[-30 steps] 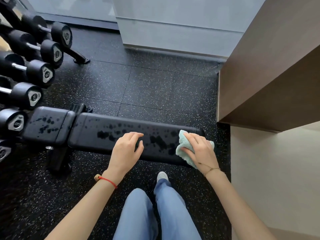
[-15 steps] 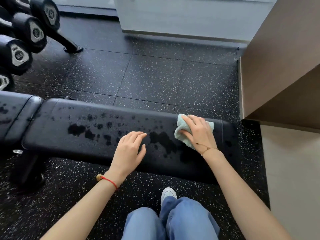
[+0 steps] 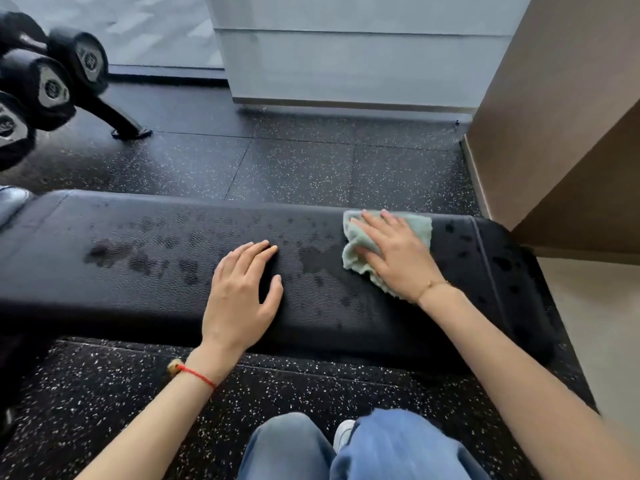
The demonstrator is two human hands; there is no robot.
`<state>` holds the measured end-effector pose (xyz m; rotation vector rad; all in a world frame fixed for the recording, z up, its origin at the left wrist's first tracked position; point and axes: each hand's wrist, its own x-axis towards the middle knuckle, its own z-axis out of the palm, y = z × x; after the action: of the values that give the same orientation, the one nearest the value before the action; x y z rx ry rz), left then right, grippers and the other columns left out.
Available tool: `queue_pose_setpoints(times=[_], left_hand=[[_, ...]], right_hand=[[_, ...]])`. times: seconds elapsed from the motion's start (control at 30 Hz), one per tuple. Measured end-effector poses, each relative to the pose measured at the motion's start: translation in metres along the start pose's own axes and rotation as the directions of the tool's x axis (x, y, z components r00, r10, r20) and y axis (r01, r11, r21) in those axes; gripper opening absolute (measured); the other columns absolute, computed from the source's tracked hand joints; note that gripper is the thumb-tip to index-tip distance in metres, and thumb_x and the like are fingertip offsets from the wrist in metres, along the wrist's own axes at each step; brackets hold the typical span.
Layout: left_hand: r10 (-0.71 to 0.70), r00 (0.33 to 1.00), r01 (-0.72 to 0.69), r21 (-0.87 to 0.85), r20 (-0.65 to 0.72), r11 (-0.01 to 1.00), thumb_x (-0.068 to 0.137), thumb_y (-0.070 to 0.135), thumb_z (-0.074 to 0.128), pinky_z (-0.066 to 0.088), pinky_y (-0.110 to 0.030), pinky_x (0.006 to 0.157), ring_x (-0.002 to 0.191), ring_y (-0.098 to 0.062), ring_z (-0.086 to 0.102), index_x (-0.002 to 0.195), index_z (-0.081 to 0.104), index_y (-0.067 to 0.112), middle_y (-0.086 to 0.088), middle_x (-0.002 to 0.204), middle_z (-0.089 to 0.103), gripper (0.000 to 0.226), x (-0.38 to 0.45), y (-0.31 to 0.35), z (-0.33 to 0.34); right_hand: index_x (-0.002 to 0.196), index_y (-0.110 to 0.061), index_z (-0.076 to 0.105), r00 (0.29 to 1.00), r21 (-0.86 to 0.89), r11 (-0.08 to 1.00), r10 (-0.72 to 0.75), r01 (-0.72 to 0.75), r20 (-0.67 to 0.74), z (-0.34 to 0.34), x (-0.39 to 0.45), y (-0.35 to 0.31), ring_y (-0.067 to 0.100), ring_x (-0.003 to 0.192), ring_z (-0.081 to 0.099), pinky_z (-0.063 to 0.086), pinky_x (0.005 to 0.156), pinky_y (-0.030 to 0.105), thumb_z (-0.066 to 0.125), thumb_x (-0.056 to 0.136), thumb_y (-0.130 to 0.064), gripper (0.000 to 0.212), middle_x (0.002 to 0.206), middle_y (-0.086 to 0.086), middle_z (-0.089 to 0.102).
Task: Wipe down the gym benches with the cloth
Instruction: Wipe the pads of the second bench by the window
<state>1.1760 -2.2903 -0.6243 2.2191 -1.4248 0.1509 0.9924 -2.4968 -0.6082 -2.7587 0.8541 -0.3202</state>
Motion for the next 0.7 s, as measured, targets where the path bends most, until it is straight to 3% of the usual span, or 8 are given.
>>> queue_pose_setpoints(times=[0.07,0.2,0.27,0.37,0.5,0.57,0.7], left_hand=[[0.002,1.0,-0.002,-0.003,-0.006,1.0,0.093,0.04,0.044,0.026,-0.04,0.118,0.138,-0.018,0.039,0.138,0.053,0.017,0.002,0.144,0.051,0.052,-0.001,-0.001,0.0],[0.01,1.0,-0.01,0.003,-0.016,1.0,0.092,0.042,0.041,0.027,-0.039,0.117,0.136,-0.018,0.04,0.136,0.055,0.017,0.002,0.142,0.053,0.053,-0.001,0.0,0.002],[0.011,1.0,-0.011,0.005,-0.021,1.0,0.092,0.042,0.041,0.028,-0.04,0.117,0.135,-0.02,0.041,0.135,0.055,0.016,0.001,0.142,0.053,0.053,-0.001,0.0,0.002],[0.015,1.0,-0.014,0.014,-0.022,1.0,0.092,0.039,0.043,0.029,-0.042,0.117,0.135,-0.021,0.041,0.135,0.055,0.013,-0.002,0.141,0.053,0.052,-0.002,0.001,0.002],[0.013,1.0,-0.013,0.018,-0.014,1.0,0.092,0.038,0.043,0.032,-0.045,0.114,0.133,-0.023,0.044,0.134,0.056,0.013,-0.003,0.14,0.054,0.051,-0.001,0.003,0.002],[0.01,1.0,-0.01,0.01,-0.013,1.0,0.091,0.039,0.043,0.032,-0.045,0.114,0.133,-0.023,0.044,0.133,0.057,0.014,-0.003,0.14,0.055,0.051,-0.001,0.001,0.002],[0.011,1.0,-0.011,0.012,-0.009,1.0,0.091,0.043,0.04,0.032,-0.043,0.115,0.133,-0.021,0.044,0.134,0.057,0.015,-0.001,0.139,0.055,0.054,-0.001,-0.001,0.001]], right_hand=[[0.147,-0.026,0.033,0.998,-0.007,0.998,0.07,-0.069,0.012,0.007,0.03,-0.015,0.027,0.145,0.02,0.007,0.12,0.04,0.028,0.089,-0.048,0.062,0.155,-0.002,0.029],[0.147,-0.033,0.03,0.982,0.061,0.981,-0.185,0.184,0.028,0.011,-0.044,-0.05,0.017,0.146,0.015,0.002,0.121,0.036,0.036,0.094,-0.046,0.056,0.156,-0.01,0.026],[0.147,-0.036,0.029,0.974,0.099,0.97,-0.226,0.222,0.031,0.004,-0.089,-0.046,0.009,0.145,0.012,0.002,0.121,0.031,0.036,0.096,-0.048,0.053,0.155,-0.014,0.025],[0.146,-0.032,0.032,0.996,0.094,0.991,-0.092,0.091,0.008,-0.007,-0.065,-0.015,0.012,0.146,0.013,0.002,0.12,0.027,0.042,0.098,-0.043,0.05,0.154,-0.012,0.027],[0.148,-0.027,0.028,0.989,0.011,0.989,0.147,-0.147,0.021,-0.005,0.014,-0.007,0.024,0.147,0.012,0.002,0.121,0.037,0.041,0.099,-0.036,0.051,0.157,-0.005,0.024],[0.148,-0.027,0.029,0.997,0.013,0.997,0.069,-0.07,0.027,0.003,0.007,-0.027,0.023,0.147,0.013,0.001,0.121,0.038,0.04,0.098,-0.036,0.052,0.157,-0.006,0.024],[0.147,-0.035,0.029,0.98,0.102,0.976,-0.197,0.193,0.026,0.003,-0.089,-0.048,0.011,0.146,0.01,0.001,0.121,0.034,0.03,0.094,-0.048,0.055,0.156,-0.014,0.022]])
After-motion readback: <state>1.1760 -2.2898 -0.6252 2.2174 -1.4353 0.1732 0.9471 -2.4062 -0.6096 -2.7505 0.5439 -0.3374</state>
